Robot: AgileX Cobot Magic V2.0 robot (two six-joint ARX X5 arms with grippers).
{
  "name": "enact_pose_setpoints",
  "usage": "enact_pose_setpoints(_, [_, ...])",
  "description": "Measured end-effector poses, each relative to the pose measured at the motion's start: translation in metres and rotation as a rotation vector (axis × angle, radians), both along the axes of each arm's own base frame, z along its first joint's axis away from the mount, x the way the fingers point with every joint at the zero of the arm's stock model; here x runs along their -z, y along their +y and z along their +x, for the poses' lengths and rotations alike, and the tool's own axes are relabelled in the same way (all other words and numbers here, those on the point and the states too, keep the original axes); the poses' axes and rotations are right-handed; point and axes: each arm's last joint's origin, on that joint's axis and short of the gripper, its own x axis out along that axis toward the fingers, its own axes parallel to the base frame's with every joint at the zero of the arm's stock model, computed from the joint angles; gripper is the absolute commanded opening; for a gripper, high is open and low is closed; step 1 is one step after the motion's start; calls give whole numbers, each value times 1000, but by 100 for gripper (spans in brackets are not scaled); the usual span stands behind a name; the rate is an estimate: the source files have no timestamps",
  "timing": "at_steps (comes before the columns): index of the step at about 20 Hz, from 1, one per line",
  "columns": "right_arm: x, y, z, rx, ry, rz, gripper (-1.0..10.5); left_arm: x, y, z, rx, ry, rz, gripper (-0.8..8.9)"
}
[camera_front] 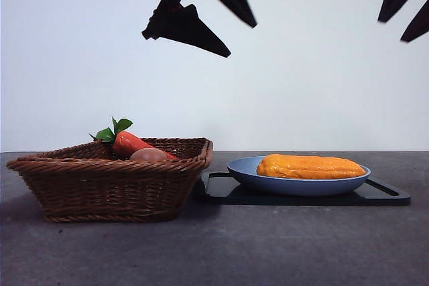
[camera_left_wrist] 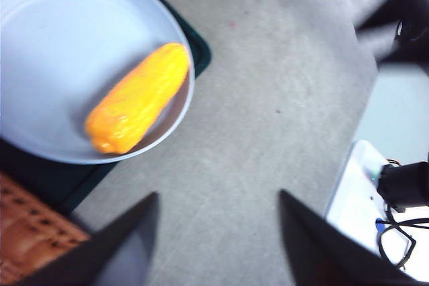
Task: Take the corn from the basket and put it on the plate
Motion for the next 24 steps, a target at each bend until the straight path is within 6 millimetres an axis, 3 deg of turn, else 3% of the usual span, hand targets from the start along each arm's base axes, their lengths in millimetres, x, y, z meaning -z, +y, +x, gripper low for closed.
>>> enact_pose_setpoints(2, [10,7,0,-36,22,-6,-2,0,3,1,-8,6,4,11])
enact_pose_setpoints(7, [15,16,2,-80,-26,-1,3,1,4,2,-8,6,7,8])
enact_pose_setpoints(20, [3,13,21,-49,-248,36,3,-7,-1,9,-10,-98,-58,8])
enact_pose_setpoints(22, [0,13,24,-44,-299,44,3,-9,5,17,-35,-153,-66,8])
enact_pose_setpoints(24, [-4,13,28,-42,-354,53,3,-13,25,33,-128,-220,-51,8])
